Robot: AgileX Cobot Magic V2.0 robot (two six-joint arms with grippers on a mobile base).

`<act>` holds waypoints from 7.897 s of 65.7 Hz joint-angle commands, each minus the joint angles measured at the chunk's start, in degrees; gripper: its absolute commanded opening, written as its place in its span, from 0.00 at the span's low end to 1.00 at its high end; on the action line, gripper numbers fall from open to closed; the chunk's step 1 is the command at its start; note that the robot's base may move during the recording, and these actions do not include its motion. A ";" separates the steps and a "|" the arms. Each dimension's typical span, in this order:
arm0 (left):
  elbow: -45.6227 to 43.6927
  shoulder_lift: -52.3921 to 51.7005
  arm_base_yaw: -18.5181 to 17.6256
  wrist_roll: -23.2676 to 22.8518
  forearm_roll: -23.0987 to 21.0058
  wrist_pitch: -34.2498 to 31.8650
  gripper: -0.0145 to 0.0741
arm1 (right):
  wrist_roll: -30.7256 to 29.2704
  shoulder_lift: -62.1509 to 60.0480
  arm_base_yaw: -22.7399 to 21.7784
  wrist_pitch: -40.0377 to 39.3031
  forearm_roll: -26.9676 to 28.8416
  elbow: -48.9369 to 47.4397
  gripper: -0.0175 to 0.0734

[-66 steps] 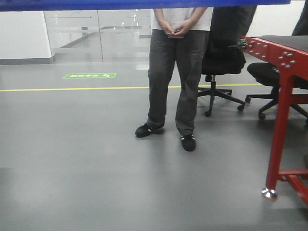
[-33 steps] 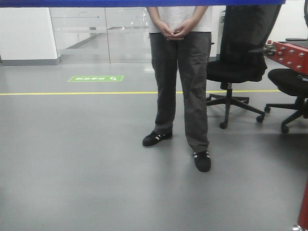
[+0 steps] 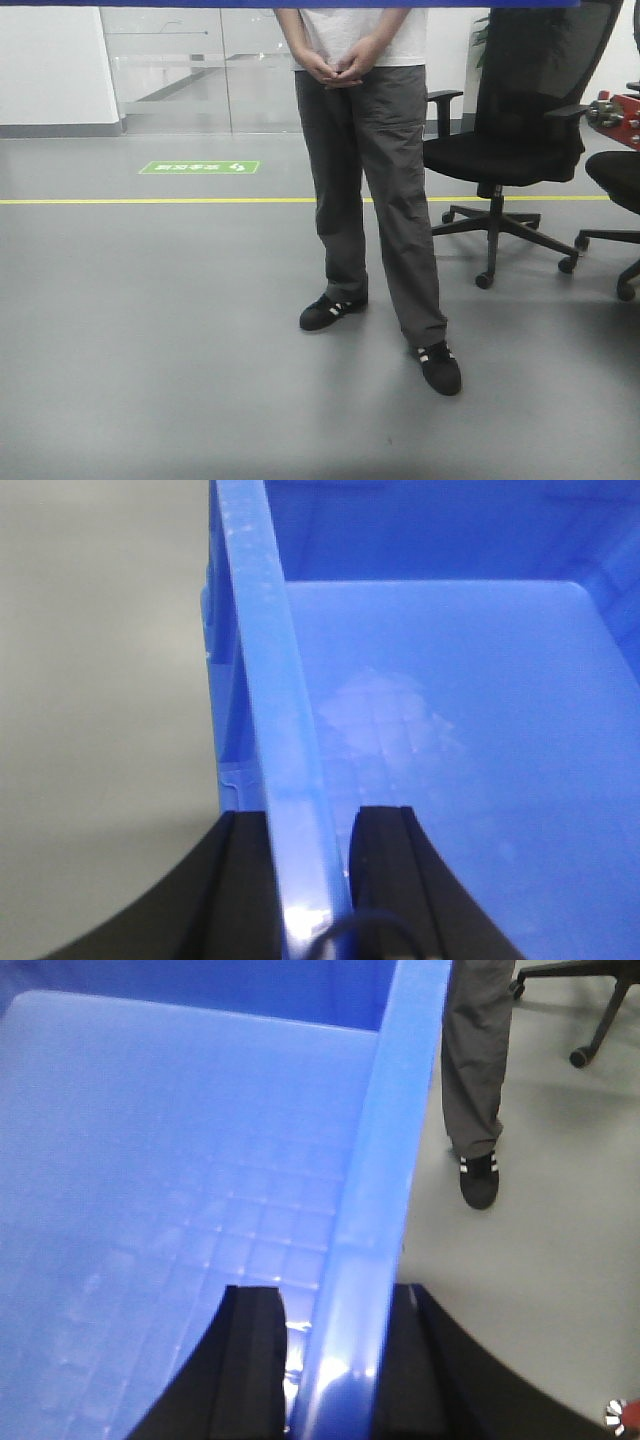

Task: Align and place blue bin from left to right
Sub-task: 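Drive across the floor carrying the blue bin in both grippers, then drive up to the second shelf of blue bins holding the bin, then push the held bin forward onto the upper shelf rollers with both grippers, then lower the bin onto the rollers and open both grippers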

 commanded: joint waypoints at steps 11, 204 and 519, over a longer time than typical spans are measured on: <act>-0.94 -0.94 -0.17 1.08 1.84 -13.01 0.04 | -1.78 -1.76 0.09 -7.90 1.13 -1.08 0.12; -0.94 -0.94 -0.17 1.08 1.84 -31.73 0.04 | -1.78 -1.76 0.09 -10.47 1.13 -1.08 0.12; 1.00 8.86 -0.17 1.08 6.81 1.37 0.87 | -4.66 10.56 -0.15 -7.65 -0.30 -1.08 0.81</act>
